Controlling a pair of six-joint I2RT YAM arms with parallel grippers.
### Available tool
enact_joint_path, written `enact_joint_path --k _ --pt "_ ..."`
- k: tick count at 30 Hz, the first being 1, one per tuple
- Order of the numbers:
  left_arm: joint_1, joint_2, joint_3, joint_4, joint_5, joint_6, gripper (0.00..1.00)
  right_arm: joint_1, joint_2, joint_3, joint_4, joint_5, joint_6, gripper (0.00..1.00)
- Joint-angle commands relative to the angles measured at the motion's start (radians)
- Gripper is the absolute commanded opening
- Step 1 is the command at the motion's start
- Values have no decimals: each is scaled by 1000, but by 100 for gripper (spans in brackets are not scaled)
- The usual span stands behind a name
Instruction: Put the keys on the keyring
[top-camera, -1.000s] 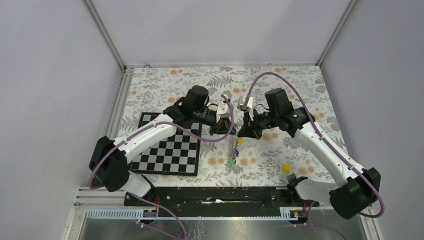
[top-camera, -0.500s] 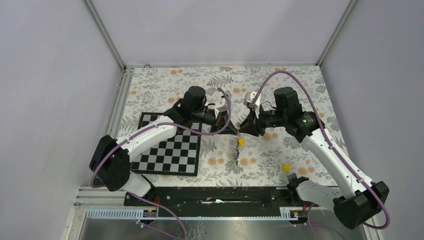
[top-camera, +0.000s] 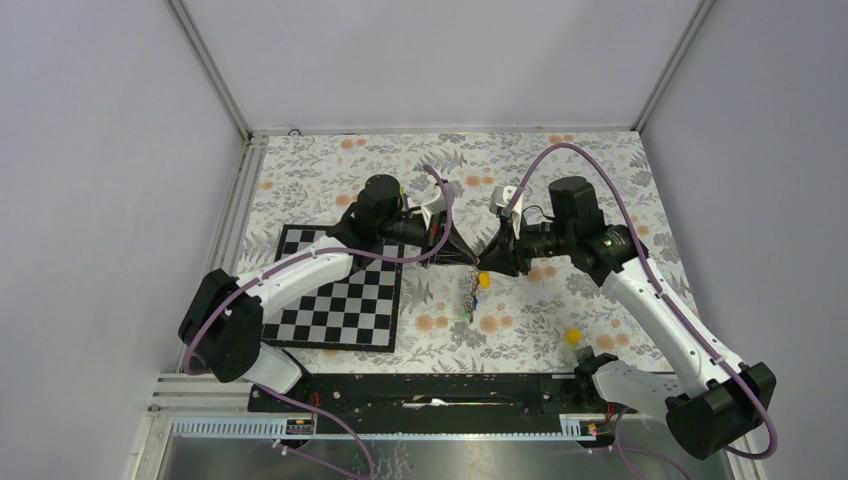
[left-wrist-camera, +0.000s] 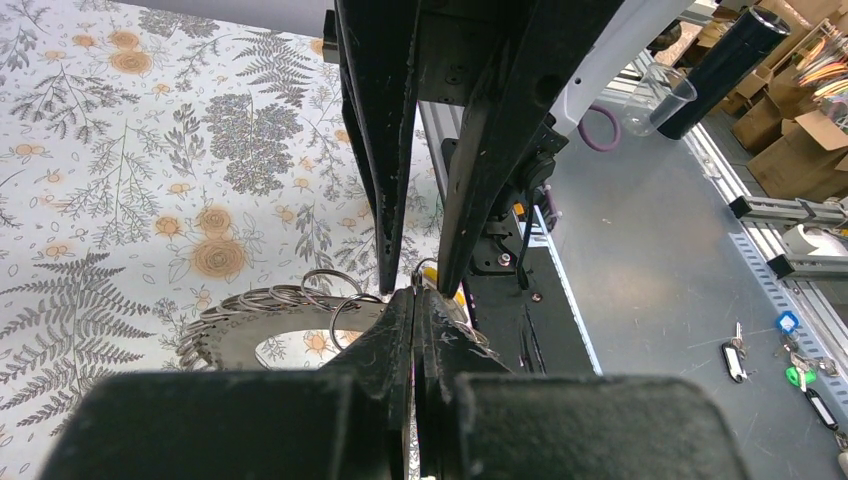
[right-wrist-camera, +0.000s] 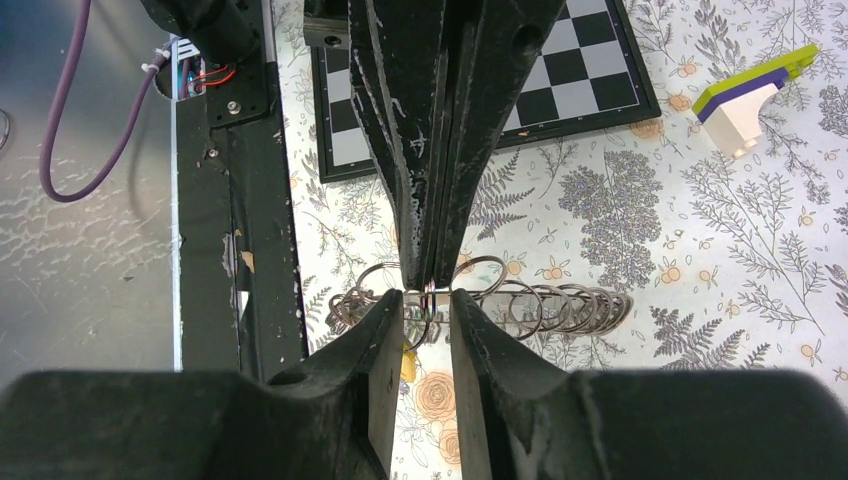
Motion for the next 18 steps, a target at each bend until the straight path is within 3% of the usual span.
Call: enact_joint_path --k 1,12,18 --pt "12 -39 -4 130 23 -46 0 -7 -9 -12 14 -37 8 30" --pt "33 -48 -32 186 43 -71 0 -23 -25 -37 23 -20 8 24" --pt "39 -45 -51 289 49 -143 0 -23 -9 -48 39 -40 21 11"
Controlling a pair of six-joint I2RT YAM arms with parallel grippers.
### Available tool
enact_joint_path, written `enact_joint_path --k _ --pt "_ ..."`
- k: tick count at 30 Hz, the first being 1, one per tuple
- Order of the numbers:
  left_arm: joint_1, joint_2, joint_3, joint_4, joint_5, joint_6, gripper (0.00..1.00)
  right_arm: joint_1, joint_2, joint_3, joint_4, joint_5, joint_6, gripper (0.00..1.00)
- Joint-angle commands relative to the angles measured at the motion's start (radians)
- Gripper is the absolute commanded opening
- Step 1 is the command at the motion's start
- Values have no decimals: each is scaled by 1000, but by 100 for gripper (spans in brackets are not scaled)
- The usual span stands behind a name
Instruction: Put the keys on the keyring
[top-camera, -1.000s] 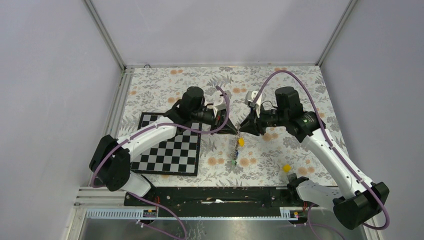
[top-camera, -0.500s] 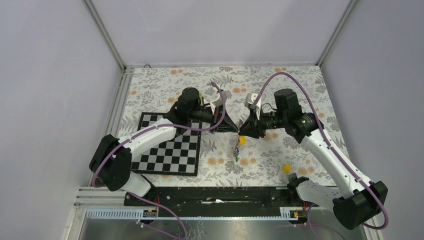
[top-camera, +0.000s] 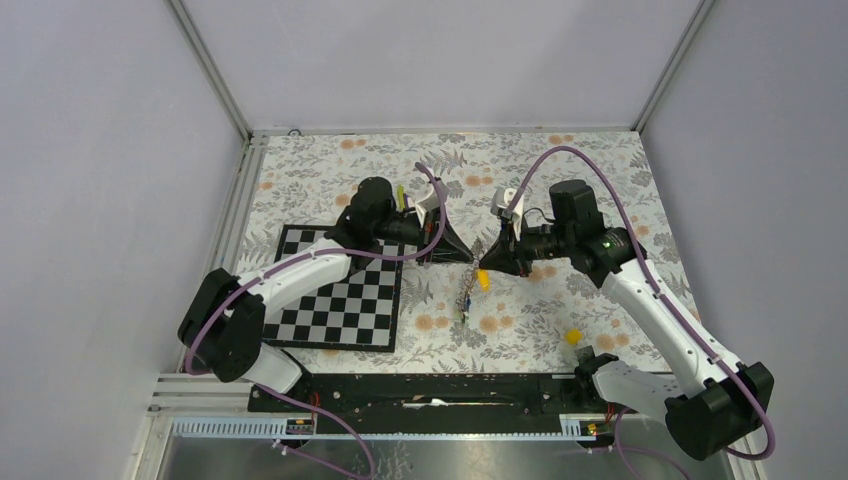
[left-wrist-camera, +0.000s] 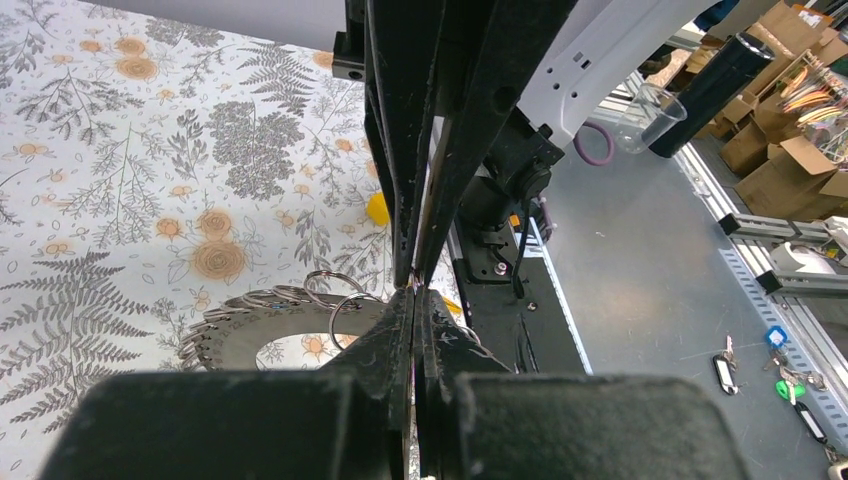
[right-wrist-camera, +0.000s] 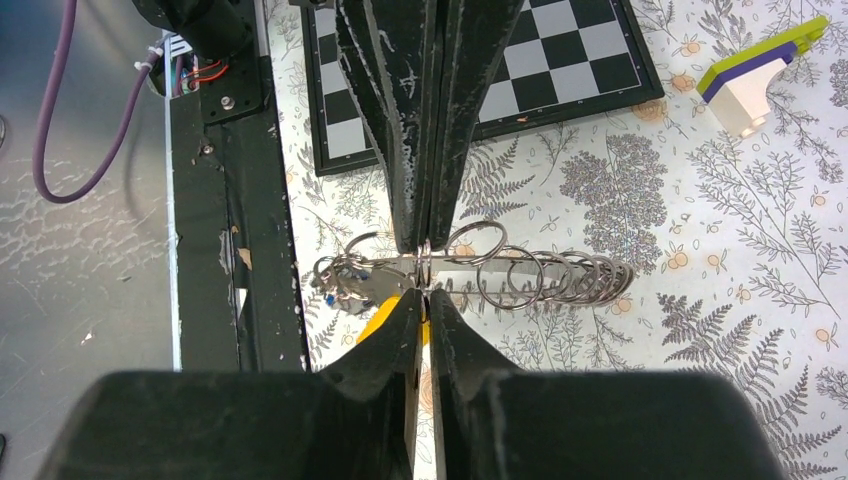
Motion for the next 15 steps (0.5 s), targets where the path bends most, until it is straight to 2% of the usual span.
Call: enact_joint_path --k 1,7,15 --pt "10 -43 -7 182 36 -69 0 -7 1 -10 30 -45 18 9" --pt "12 -30 -34 313 31 -159 0 -7 20 -30 67 -69 48 9" --pt "13 -23 -56 343 24 -161 0 -7 9 4 66 -87 59 29"
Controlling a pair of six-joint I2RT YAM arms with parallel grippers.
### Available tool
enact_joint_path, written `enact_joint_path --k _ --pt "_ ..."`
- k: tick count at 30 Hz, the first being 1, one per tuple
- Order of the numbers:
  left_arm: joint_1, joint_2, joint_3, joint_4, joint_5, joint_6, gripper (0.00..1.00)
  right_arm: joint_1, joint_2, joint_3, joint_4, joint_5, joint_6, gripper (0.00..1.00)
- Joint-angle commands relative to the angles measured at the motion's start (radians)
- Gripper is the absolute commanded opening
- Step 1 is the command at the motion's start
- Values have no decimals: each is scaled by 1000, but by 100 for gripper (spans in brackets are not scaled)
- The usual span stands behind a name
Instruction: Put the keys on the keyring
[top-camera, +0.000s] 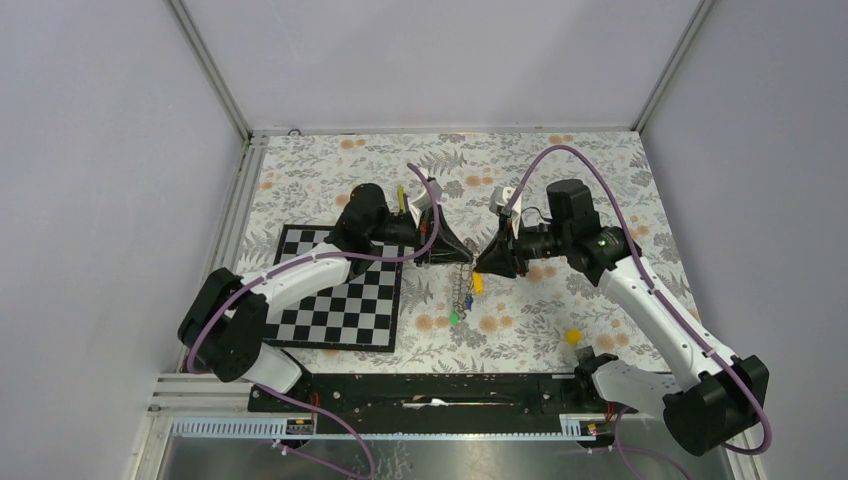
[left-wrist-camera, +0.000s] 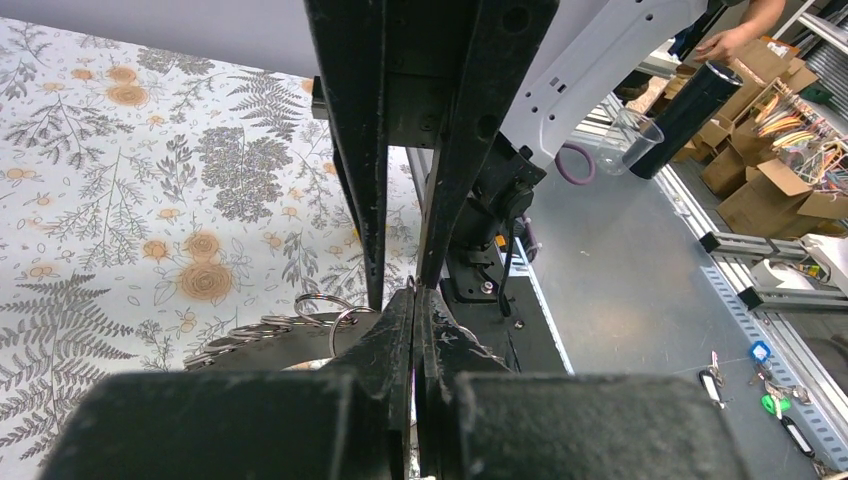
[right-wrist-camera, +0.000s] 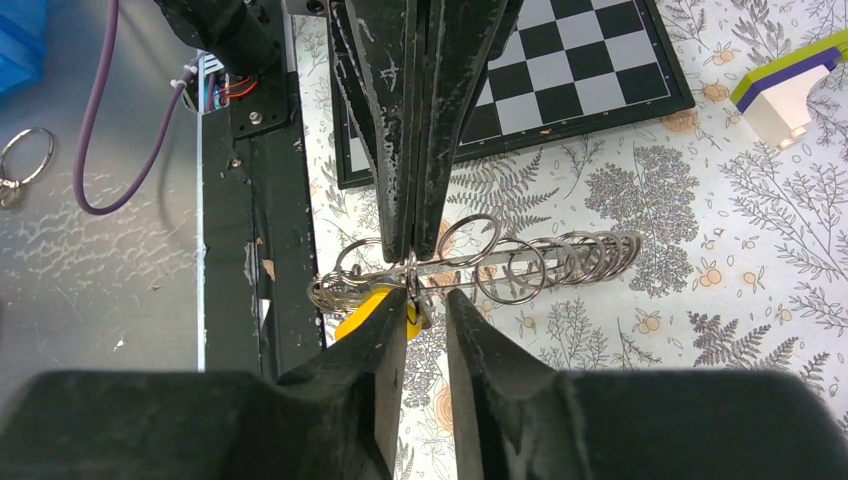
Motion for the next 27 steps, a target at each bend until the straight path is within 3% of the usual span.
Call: enact_joint_path --k 1,12,22,24,27 --pt "5 -25 6 120 11 -4 0 -5 -17 35 2 -31 3 31" --pt "5 -27 1 88 18 31 0 -11 -17 84 -28 -43 -12 32" --pt "6 -18 8 91 21 23 0 -11 8 67 -2 -71 2 25" --pt "5 -17 8 92 22 21 0 -11 11 69 3 -73 3 21" --pt "5 -17 6 93 23 22 0 -11 14 77 2 -71 3 4"
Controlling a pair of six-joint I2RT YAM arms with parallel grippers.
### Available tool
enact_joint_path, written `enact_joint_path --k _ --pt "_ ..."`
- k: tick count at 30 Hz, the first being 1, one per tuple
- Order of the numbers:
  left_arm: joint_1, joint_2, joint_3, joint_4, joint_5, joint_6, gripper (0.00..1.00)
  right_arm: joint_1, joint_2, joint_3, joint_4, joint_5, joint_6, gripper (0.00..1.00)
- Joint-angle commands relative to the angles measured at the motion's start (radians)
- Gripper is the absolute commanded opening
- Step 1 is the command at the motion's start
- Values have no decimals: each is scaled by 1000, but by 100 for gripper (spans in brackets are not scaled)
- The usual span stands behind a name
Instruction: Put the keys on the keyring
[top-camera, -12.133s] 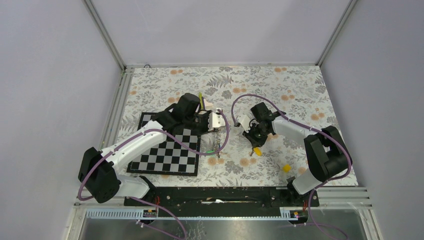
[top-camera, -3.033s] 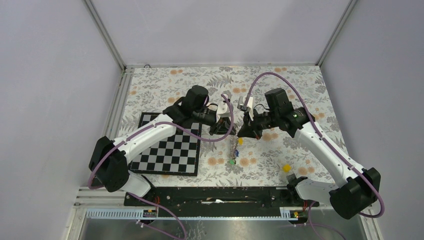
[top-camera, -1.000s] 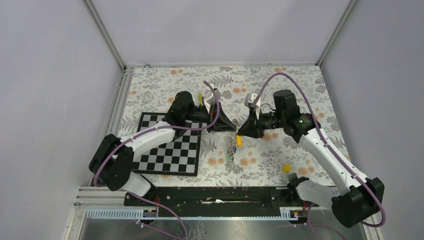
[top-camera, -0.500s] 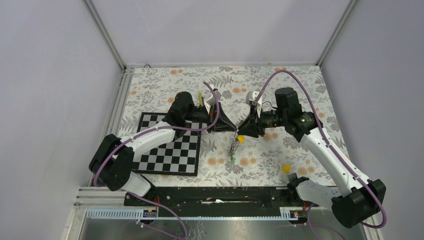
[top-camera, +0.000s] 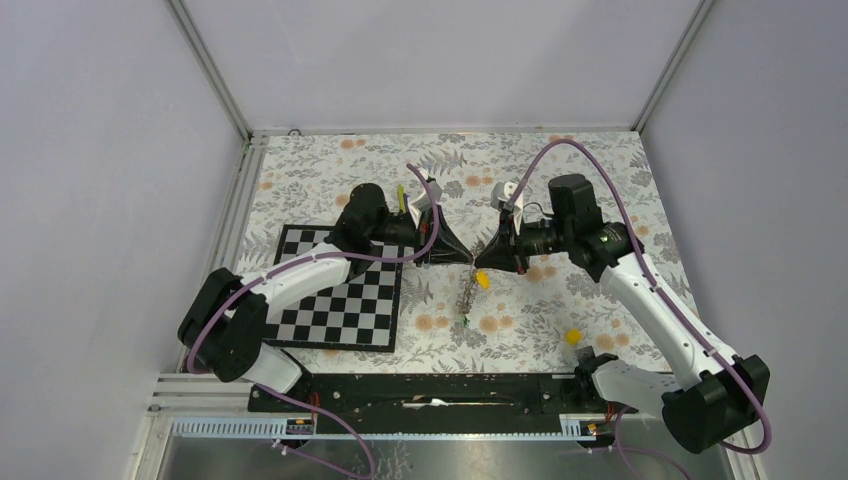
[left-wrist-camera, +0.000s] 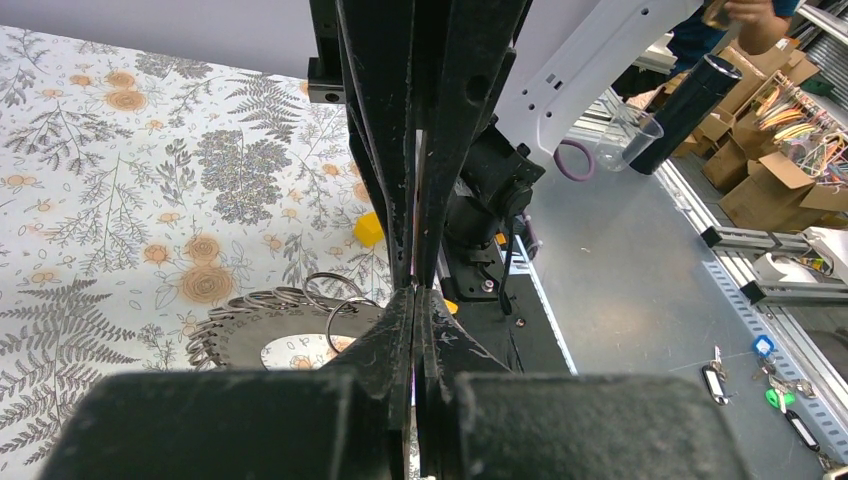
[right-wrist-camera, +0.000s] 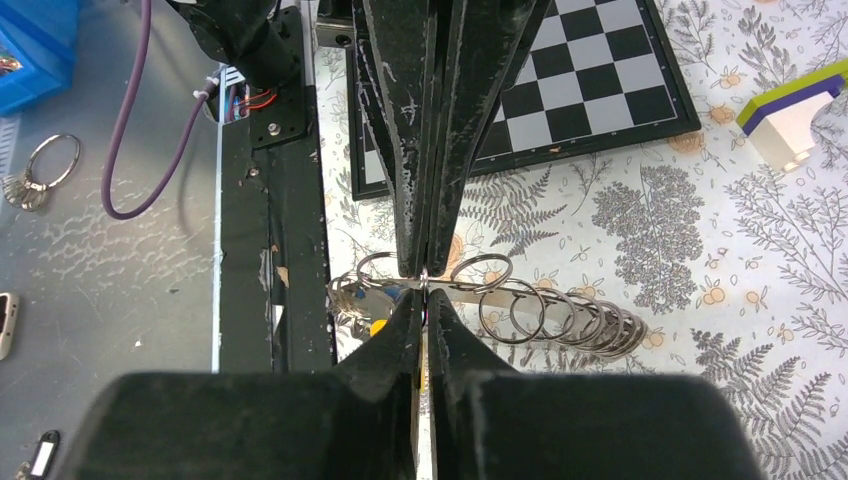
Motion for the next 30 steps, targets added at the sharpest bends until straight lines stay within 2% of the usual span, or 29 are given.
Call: enact_joint_path --k 1,4,6,11,14,18,25,30 --pt "6 -17 5 85 13 12 0 -7 5 36 20 -26 2 0" --pt "7 -21 7 51 12 50 0 -7 4 53 -13 0 -23 0" --pt "7 -28 29 -46 11 128 3 -6 2 69 -45 33 -39 0" --pt "2 -32 145 -427 -59 431 28 20 26 136 -154 147 -75 0" --pt "-1 -30 175 -473 -79 478 40 34 50 173 -217 189 -86 0" --pt "-17 -16 189 -478 -74 494 47 48 82 216 -275 236 -88 0" --pt "-56 15 221 -521 -82 537 49 59 101 244 -308 255 -85 0" --pt "-72 34 245 -521 -95 528 41 59 98 218 -284 243 -76 0"
